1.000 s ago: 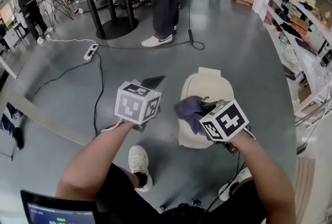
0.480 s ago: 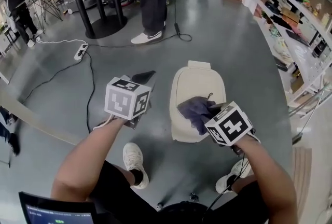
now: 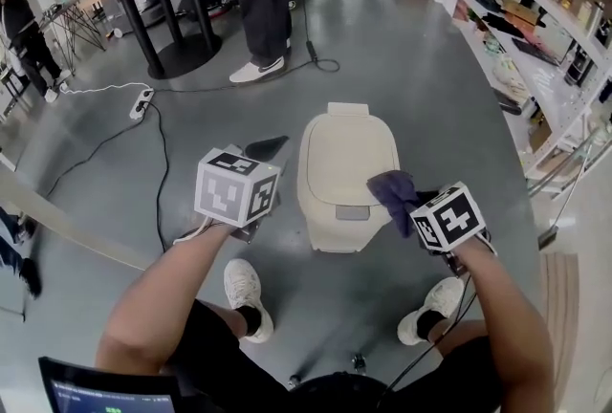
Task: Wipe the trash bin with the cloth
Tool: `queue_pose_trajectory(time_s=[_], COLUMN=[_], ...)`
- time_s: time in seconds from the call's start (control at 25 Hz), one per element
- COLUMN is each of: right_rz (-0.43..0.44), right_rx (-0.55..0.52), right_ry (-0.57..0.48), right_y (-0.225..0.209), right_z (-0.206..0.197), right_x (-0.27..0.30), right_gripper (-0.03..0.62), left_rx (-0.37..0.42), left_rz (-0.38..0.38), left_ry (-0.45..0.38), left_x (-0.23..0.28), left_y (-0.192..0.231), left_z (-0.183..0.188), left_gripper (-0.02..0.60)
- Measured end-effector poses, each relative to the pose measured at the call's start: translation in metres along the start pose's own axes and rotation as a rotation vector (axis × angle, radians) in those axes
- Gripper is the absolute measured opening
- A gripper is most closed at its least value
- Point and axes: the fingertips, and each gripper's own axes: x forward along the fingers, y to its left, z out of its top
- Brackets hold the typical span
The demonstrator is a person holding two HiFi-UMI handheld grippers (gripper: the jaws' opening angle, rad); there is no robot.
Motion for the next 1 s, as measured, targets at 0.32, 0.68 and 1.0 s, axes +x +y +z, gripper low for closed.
queue_pose_trajectory(time_s=[0.32, 0.68, 1.0], right_rz=[-0.057, -0.067, -0.048], right_rx=[0.034, 0.000, 0.120], right_ry=[-0.133, -0.443, -0.638], right_y=[-0.002, 0.061, 0.159], right_z=[0.009, 0.043, 0.057], right_x=[-0.028, -0.068, -0.046], right_gripper=[0.078, 0.077, 0.077], left_rx=[0.047, -0.017, -0.256], left_rz=[-0.014, 0.027, 0.124], left_ry=[0.032, 0.000, -0.135], left_x=[-0.006, -0.033, -0.066], left_y=[-0.021, -0.010, 0.001], left_z=[-0.014, -0.028, -0.030], left_gripper=[-0.003, -0.003, -0.003])
